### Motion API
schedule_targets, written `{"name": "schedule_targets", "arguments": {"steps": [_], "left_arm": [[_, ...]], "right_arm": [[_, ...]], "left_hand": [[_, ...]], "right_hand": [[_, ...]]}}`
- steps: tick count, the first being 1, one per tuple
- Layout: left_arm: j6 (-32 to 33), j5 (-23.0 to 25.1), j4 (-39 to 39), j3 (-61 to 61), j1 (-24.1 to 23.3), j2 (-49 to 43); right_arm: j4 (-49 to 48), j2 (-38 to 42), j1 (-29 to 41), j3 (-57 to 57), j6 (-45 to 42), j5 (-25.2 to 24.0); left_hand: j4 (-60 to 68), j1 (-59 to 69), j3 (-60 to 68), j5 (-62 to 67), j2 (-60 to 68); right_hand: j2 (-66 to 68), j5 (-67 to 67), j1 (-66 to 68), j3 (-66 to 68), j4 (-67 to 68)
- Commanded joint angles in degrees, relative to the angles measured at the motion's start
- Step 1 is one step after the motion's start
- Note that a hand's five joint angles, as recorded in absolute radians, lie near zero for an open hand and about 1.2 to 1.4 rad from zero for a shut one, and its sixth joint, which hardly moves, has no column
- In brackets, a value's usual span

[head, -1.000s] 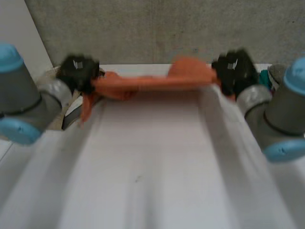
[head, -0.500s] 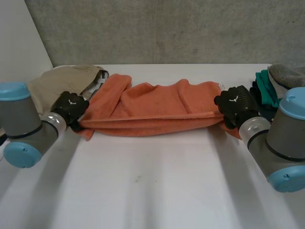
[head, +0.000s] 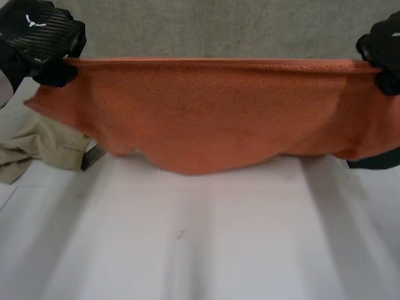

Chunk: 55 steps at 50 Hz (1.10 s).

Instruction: Fold the laundry.

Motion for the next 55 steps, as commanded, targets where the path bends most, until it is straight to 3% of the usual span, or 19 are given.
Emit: {"name": "schedule_targets", "arguments": {"steps": [1,6,13,18,25,31,39,45,55], "left_arm": [[3.89,-1.43,-7.62,8.30,-1.12,-14.35],[7.33,-1.17,-9.39,18.12,-3.75,-27.78],[6.37,-1.17,-8.60,36.76,-4.81,-39.14],[0.06,-2.30,-5.36,56.15,-5.42,-42.40],[-14.52,-8.71,6.49,66.93,-4.81,-40.65],[-20.53,-8.20,8.90,64.74,-4.20,-38.80],[-18.16,-6.53,5.64,51.57,-3.58,-37.66],[-11.66,-4.07,5.91,35.40,-2.97,-37.04],[1.96,-0.21,5.73,16.58,-0.68,-38.89]], "right_arm": [[3.44,8.03,-0.95,-4.74,-1.37,-2.32],[0.90,19.44,0.01,-8.24,-1.64,-2.06],[-7.80,31.59,1.16,-19.31,0.47,1.19],[-18.77,36.17,1.25,-33.62,5.55,4.62],[-35.04,33.89,1.07,-38.76,15.49,5.59],[-38.49,31.43,0.98,-35.68,16.82,3.75],[-32.43,31.34,0.63,-29.36,16.73,-0.38],[-27.33,32.57,0.46,-19.78,16.30,-3.11],[-26.71,36.87,-1.74,-6.77,11.20,-3.64]], "left_hand": [[11.39,12.89,11.84,14.02,11.49],[11.39,12.89,11.84,14.02,11.49],[11.39,12.89,11.84,14.02,11.49],[11.39,12.89,11.84,14.02,11.49],[11.39,12.89,11.84,14.02,11.49],[11.39,12.89,11.84,14.02,11.49],[11.39,12.89,11.84,14.02,11.49],[11.39,12.89,11.84,14.02,11.49],[11.39,12.89,11.84,14.02,11.49]], "right_hand": [[12.25,11.67,14.47,11.79,11.30],[12.25,11.67,14.47,11.79,11.30],[12.25,11.67,14.47,11.79,11.30],[12.25,11.67,14.47,11.79,11.30],[12.25,11.67,14.47,11.79,11.30],[12.25,11.67,14.47,11.79,11.30],[12.25,11.67,14.47,11.79,11.30],[12.25,11.67,14.47,11.79,11.30],[12.25,11.67,14.47,11.79,11.30]]}}
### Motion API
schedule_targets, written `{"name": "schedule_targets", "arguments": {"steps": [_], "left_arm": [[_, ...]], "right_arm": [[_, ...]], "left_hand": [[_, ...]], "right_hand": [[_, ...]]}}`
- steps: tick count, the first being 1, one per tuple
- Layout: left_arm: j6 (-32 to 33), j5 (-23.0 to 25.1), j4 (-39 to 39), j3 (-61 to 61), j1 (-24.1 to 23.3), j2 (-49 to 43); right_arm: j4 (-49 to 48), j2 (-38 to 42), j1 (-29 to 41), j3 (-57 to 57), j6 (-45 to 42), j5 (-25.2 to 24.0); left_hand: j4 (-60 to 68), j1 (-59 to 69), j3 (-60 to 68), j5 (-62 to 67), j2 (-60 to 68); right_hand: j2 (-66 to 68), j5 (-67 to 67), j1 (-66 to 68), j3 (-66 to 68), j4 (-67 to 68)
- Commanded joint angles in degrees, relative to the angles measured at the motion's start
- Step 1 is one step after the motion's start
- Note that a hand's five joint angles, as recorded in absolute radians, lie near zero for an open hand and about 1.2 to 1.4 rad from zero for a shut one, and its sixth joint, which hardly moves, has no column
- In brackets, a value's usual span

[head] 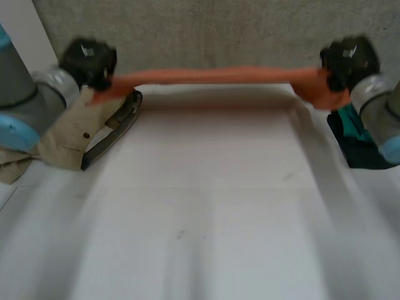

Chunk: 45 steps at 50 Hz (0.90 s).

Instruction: Fold the laundry.

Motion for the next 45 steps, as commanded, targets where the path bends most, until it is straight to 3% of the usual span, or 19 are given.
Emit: {"name": "schedule_targets", "arguments": {"steps": [1,8,20,22,23,29,30,34,39,45], "left_arm": [[9.43,3.01,-0.37,-13.48,1.46,-0.70],[13.48,6.36,0.42,-21.84,1.54,1.49],[15.60,5.39,1.83,-24.58,2.95,1.76],[15.60,5.39,1.74,-24.67,3.13,1.93],[15.60,5.48,1.65,-24.75,3.21,2.11],[15.69,5.75,-0.01,-26.86,3.74,5.53],[15.77,5.83,-0.19,-27.30,3.83,5.89],[15.95,6.71,-0.98,-29.67,4.09,8.00],[18.05,6.89,-5.27,-34.23,4.88,11.42],[24.20,7.06,-14.85,-40.48,7.08,16.08]], "right_arm": [[0.27,3.39,-1.81,8.51,-3.82,0.01],[2.29,4.80,-3.13,12.13,-4.18,-0.08],[3.96,5.86,-5.68,13.53,-3.83,1.06],[4.40,5.42,-5.86,13.62,-3.65,1.59],[4.92,5.07,-6.03,13.71,-3.56,1.59],[9.14,0.77,-7.79,15.38,-2.95,1.15],[9.84,0.33,-8.14,15.55,-2.95,1.15],[12.48,-1.52,-9.37,18.18,-3.21,-0.78],[13.88,-6.25,-11.38,22.66,-10.13,-6.14],[24.77,-12.77,-15.52,27.24,-18.40,-6.23]], "left_hand": [[11.15,12.90,11.73,14.01,11.41],[11.15,12.90,11.73,14.01,11.41],[11.15,12.90,11.73,14.01,11.41],[11.15,12.90,11.73,14.01,11.41],[11.15,12.90,11.73,14.01,11.41],[11.15,12.90,11.73,14.01,11.41],[11.15,12.90,11.73,14.01,11.41],[11.15,12.90,11.73,14.01,11.41],[11.15,12.90,11.73,14.01,11.41],[11.15,12.90,11.73,14.01,11.41]], "right_hand": [[12.25,11.47,14.50,11.78,11.29],[12.23,11.45,14.47,11.76,11.27],[-0.71,-1.49,1.53,-1.18,-1.67],[3.79,3.00,6.03,3.31,2.82],[12.17,11.39,14.41,11.70,11.21],[12.25,11.47,14.50,11.78,11.29],[7.57,6.79,9.81,7.10,6.61],[12.25,11.47,14.50,11.78,11.29],[12.25,11.47,14.50,11.78,11.29],[12.25,11.47,14.50,11.78,11.29]]}}
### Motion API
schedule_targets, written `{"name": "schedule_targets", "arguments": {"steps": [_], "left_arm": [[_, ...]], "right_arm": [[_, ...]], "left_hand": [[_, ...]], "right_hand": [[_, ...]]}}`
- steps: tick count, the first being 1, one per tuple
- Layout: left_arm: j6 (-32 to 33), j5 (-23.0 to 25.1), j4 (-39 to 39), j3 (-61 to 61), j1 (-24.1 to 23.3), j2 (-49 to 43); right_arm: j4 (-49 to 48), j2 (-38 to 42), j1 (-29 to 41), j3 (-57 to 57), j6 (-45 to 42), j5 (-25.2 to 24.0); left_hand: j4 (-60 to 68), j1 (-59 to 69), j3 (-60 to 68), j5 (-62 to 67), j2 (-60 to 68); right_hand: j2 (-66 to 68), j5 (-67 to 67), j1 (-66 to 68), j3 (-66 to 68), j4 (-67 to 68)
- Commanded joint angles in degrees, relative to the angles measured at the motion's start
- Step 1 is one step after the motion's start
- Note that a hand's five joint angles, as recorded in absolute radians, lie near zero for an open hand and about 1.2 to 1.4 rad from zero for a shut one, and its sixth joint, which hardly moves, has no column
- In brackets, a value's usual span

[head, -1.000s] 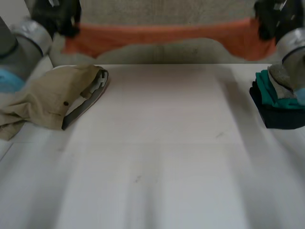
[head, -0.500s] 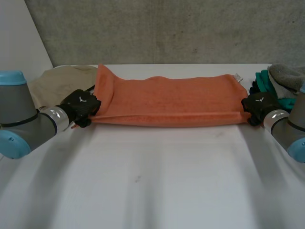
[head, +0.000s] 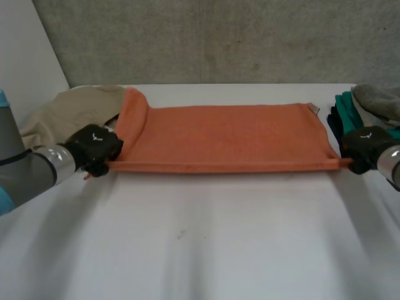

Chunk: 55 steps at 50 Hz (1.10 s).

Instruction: Fold the laundry.

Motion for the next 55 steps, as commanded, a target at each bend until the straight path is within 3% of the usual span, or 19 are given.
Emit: {"name": "schedule_targets", "arguments": {"steps": [1,6,9,13,18,22,26,37,42,48,49,50,51,52,53,55], "left_arm": [[8.92,-0.12,-12.97,-8.21,2.76,6.07],[20.53,0.57,-26.08,-14.02,5.14,10.30],[26.32,1.71,-31.70,-15.78,5.76,11.61],[29.16,2.77,-33.05,-13.78,5.67,11.71],[24.34,2.77,-27.78,-4.55,3.30,7.67],[16.45,1.55,-20.06,7.55,-0.38,0.66],[11.08,-1.08,-14.43,17.40,-3.11,-6.37],[6.31,-11.37,-13.97,38.25,-7.16,-21.24],[5.87,-16.55,-14.15,48.19,-8.13,-28.01],[4.20,-19.99,-14.41,54.52,-9.45,-32.41],[3.42,-19.64,-14.32,55.48,-9.97,-33.20],[3.06,-19.29,-14.15,55.84,-10.32,-33.47],[2.54,-18.76,-14.06,56.19,-10.76,-33.64],[2.10,-18.32,-13.97,56.46,-11.11,-33.73],[0.87,-17.28,-13.27,56.63,-11.73,-33.82],[-0.80,-15.78,-12.22,56.46,-12.35,-33.47]], "right_arm": [[13.84,-8.35,-5.08,5.96,-11.81,-1.37],[27.13,-15.73,-8.60,12.90,-27.35,-3.56],[29.44,-18.99,-9.66,16.07,-35.88,-5.67],[27.61,-20.14,-8.44,16.27,-35.50,-6.47],[17.86,-16.20,-5.10,10.91,-24.34,-6.12],[6.62,-9.97,0.08,3.54,-12.23,-1.39],[0.55,-4.78,4.12,-1.82,-6.06,3.00],[-9.66,9.02,9.76,-15.37,-3.14,10.13],[-14.32,15.97,10.55,-23.02,-3.40,15.76],[-17.22,21.24,11.43,-28.21,-3.93,16.30],[-18.18,22.64,11.78,-29.43,-4.45,15.60],[-18.63,23.61,12.04,-30.14,-4.63,15.50],[-19.07,24.58,12.39,-30.84,-4.89,15.68],[-19.16,25.55,12.83,-31.63,-5.33,15.94],[-19.60,27.04,13.53,-32.77,-5.86,17.07],[-19.60,28.10,13.72,-33.66,-6.12,18.40]], "left_hand": [[11.15,12.90,11.73,14.01,11.41],[11.15,12.90,11.73,14.01,11.41],[11.15,12.90,11.73,14.01,11.41],[11.15,12.90,11.73,14.01,11.41],[11.15,12.90,11.73,14.01,11.41],[11.15,12.90,11.73,14.01,11.41],[11.15,12.90,11.73,14.01,11.41],[11.15,12.90,11.73,14.01,11.41],[11.15,12.90,11.73,14.01,11.41],[11.15,12.90,11.73,14.01,11.41],[5.84,7.59,6.42,8.70,6.10],[-7.87,-6.12,-7.29,-5.01,-7.61],[-31.15,-29.40,-30.58,-28.29,-30.90],[-50.04,-48.29,-49.46,-47.17,-49.78],[-58.85,-57.10,-58.27,-55.99,-58.59],[-58.85,-57.10,-58.27,-55.99,-58.59]], "right_hand": [[11.47,11.64,14.80,11.60,11.25],[11.47,11.64,14.80,11.60,11.25],[11.47,11.64,14.80,11.60,11.25],[11.47,11.64,14.80,11.60,11.25],[11.47,11.64,14.80,11.60,11.25],[11.47,11.64,14.80,11.60,11.25],[11.47,11.64,14.80,11.60,11.25],[11.47,11.64,14.80,11.60,11.25],[11.47,11.64,14.80,11.60,11.25],[11.47,11.64,14.80,11.60,11.25],[-7.21,-7.03,-3.87,-7.07,-7.42],[-27.54,-27.37,-24.21,-27.41,-27.76],[-54.23,-54.05,-50.89,-54.09,-54.44],[-58.53,-58.36,-55.20,-58.40,-58.75],[-58.53,-58.36,-55.20,-58.40,-58.75],[-58.53,-58.36,-55.20,-58.40,-58.75]]}}
